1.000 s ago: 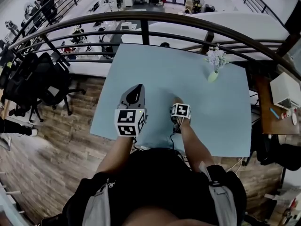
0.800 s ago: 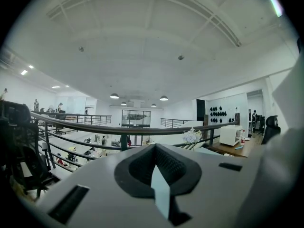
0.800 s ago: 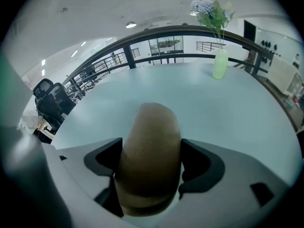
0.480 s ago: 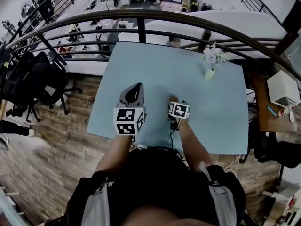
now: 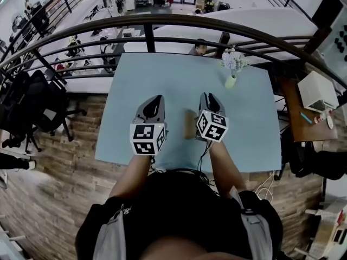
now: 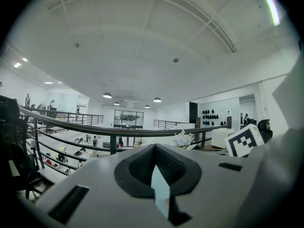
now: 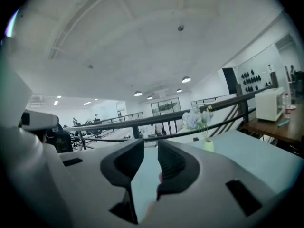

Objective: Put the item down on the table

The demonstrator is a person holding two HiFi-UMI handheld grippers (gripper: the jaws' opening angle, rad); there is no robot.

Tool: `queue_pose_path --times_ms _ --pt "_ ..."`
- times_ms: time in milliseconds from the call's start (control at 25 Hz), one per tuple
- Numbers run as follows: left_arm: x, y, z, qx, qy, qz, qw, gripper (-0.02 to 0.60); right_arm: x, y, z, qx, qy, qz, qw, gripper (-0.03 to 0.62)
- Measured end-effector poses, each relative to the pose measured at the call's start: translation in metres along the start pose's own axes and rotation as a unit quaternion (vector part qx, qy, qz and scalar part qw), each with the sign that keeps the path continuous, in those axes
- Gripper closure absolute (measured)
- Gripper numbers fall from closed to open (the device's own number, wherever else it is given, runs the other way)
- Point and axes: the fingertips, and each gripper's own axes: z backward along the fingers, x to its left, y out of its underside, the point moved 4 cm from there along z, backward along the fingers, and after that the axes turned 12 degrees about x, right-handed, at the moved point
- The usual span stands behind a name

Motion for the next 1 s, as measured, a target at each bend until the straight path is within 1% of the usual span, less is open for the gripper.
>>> queue_pose_path --times_ms 160,240,360,480,680,1000 --pt "-0.008 -0.004 -0.007 -0.004 0.015 -0.003 0.9999 0.572 0.004 -0.038 0.036 -0.076 0.012 0.019 0.997 0.562" --pt "-0.014 -0.005 -0.011 -0.004 0.023 -0.005 0.9997 0.572 0.003 -0.052 0.054 -0.106 0.028 0.029 0.994 0.586" --pt "-0.021 -0.008 -0.016 -0.006 0.035 -0.010 0.9993 0.572 -0.001 -0.065 0.075 -0.135 0.056 0.045 0.988 0.594" --pt "-0.027 -0.010 -0.019 -0.007 0.045 -0.013 0.9989 0.572 -0.004 -0.066 0.087 -0.141 0.060 0.048 0.987 0.594" --pt "-0.036 -0.011 -0.023 -0.008 0.058 -0.020 0.9981 0.572 -0.007 -0.058 0.096 -0.136 0.044 0.035 0.989 0.594" --pt "-0.042 -0.015 -0.025 -0.010 0.068 -0.026 0.9973 0.572 -0.010 -0.058 0.099 -0.135 0.048 0.032 0.989 0.594"
